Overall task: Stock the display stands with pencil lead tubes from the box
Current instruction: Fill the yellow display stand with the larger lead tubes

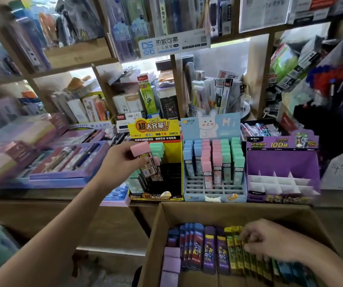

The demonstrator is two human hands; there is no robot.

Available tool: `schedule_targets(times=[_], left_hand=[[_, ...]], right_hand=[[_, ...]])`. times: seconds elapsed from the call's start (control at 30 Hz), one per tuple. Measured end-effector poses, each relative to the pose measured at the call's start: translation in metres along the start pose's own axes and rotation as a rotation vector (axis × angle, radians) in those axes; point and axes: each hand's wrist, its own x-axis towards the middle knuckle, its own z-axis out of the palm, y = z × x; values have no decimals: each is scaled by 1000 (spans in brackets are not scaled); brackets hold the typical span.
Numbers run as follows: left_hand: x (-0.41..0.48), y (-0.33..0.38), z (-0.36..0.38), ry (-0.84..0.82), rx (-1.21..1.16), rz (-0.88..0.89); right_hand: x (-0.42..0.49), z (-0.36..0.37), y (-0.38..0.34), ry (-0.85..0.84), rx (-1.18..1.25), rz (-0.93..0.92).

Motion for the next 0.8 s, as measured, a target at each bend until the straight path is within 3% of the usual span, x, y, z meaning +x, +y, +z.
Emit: schedule_targets(times=[0.37,0.8], left_hand=[[8,-12,1,-105,266,112],[7,-10,-10,-176,410,243]], right_hand=[[7,4,9,7,13,-17],[6,5,5,0,19,-18]])
